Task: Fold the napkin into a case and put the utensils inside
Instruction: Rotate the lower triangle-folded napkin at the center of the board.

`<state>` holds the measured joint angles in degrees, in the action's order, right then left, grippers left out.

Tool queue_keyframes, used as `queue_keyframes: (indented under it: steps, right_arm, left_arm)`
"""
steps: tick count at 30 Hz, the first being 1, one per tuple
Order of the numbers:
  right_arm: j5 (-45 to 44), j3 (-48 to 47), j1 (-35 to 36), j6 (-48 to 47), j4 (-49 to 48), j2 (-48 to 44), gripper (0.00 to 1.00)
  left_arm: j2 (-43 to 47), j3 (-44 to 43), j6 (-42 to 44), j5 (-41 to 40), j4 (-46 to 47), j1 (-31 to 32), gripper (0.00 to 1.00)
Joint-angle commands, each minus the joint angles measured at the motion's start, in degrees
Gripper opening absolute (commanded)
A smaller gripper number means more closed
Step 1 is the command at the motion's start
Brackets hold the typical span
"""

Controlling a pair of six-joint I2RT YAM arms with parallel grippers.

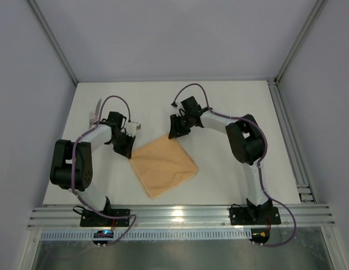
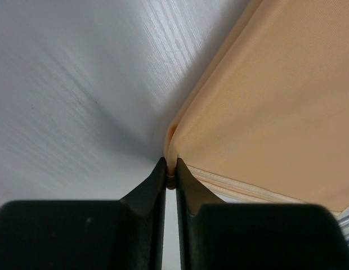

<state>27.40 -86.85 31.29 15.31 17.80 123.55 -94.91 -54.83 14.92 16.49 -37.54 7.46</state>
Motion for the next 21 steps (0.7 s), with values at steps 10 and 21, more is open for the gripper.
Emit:
queue_keyframes:
  steps: [10, 21]
  right_arm:
    - [-0.9, 13.0, -0.8, 6.7, -8.8, -8.1, 0.15]
    - [-2.4, 7.3, -1.1, 3.7, -3.7, -7.6, 0.13]
  left_arm:
    - [-6.4, -7.5, 4.5, 1.0, 2.8, 0.1, 0.00]
    - [-6.3, -6.3, 5.6, 2.8, 1.2, 0.1, 0.00]
